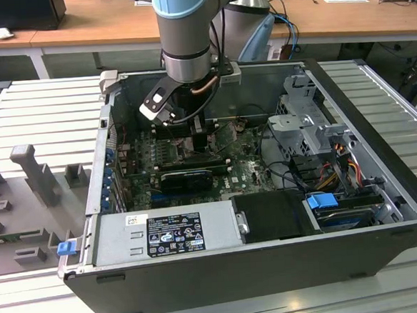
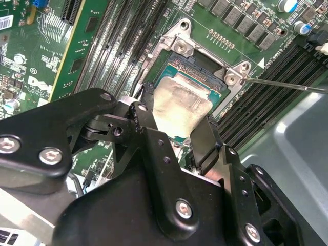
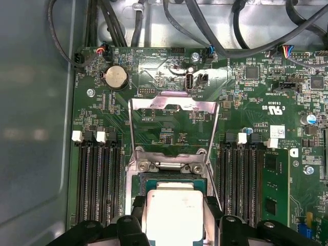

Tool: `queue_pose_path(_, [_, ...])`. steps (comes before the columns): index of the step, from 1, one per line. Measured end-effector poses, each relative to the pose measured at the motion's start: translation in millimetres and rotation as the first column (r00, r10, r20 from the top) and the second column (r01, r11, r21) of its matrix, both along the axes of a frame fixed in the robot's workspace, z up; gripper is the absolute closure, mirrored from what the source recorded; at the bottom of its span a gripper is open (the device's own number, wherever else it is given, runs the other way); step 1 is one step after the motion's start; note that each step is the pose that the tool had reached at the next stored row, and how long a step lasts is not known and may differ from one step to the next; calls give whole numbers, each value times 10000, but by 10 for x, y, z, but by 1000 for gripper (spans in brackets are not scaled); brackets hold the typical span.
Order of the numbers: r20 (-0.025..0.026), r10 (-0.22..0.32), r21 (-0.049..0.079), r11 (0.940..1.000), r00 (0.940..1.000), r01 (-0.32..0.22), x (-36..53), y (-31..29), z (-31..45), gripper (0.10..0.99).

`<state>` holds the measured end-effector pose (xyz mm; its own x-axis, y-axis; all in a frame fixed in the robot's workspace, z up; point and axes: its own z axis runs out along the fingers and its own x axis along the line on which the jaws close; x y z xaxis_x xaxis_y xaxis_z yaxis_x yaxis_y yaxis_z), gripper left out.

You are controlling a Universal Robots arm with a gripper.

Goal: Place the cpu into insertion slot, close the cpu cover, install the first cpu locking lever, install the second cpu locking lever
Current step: 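Place the cpu into insertion slot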

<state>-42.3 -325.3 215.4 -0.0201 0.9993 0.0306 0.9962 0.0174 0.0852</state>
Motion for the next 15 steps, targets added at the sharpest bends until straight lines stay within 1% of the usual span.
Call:
queue_pose_path(4, [0,0,2,10000,10000,0,0,0,-11,557])
queue_pose_path(9, [1,-3,3,10000,10000,3,-23,1,-26,557])
queue_pose_path(12, [0,-84,2,10000,10000,84,-31,2,-66,557])
queue_pose_path(15, [-13,-142,1,9999,9999,142,-29,10,-90,557])
